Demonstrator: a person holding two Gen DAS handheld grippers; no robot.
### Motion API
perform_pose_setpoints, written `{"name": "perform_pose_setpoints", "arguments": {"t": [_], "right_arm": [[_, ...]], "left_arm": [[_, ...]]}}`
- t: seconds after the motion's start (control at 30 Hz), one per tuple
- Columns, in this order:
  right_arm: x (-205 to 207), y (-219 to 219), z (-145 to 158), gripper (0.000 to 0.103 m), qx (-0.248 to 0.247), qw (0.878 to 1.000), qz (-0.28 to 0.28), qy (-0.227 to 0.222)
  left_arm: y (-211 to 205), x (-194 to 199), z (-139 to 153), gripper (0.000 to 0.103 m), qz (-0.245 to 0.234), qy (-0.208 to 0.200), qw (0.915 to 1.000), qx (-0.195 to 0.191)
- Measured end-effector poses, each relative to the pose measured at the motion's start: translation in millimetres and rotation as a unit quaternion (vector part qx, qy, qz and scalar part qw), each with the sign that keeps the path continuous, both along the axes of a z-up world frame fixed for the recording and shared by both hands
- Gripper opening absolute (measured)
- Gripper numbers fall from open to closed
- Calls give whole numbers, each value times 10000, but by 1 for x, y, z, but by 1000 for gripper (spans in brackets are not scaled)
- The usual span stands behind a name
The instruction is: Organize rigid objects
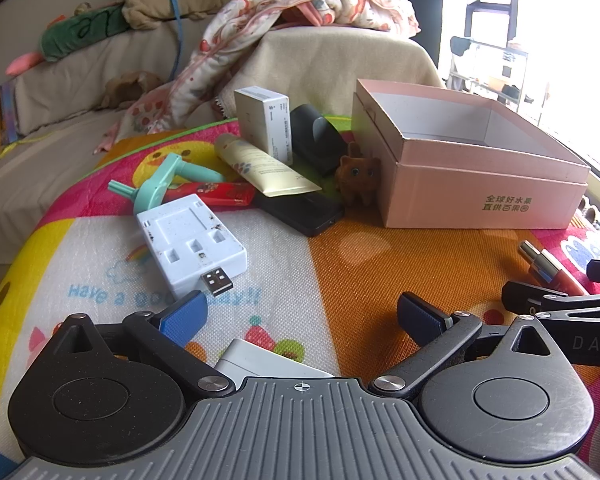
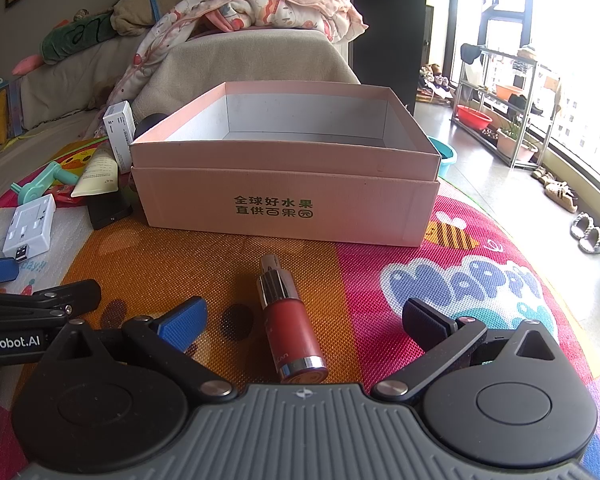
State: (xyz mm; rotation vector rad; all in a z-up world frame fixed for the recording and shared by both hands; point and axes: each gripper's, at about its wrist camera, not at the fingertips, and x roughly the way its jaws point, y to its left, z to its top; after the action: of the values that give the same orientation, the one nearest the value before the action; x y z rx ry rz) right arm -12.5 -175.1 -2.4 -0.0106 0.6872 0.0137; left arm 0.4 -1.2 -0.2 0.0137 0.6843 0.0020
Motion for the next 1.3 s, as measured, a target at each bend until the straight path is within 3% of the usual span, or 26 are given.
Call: {"name": "perform_pose_setpoints", "arguments": {"t": [1.03,1.3], "right_arm": [[-1,-1,2,103,23,10000,20,28],[-17,-14,8,103,-6,9941,956,505]], "left_arm": [[-1,-4,3,102,-20,-11,10000,25],[5,-20,15,102,-263,-319,9989,-226]]}}
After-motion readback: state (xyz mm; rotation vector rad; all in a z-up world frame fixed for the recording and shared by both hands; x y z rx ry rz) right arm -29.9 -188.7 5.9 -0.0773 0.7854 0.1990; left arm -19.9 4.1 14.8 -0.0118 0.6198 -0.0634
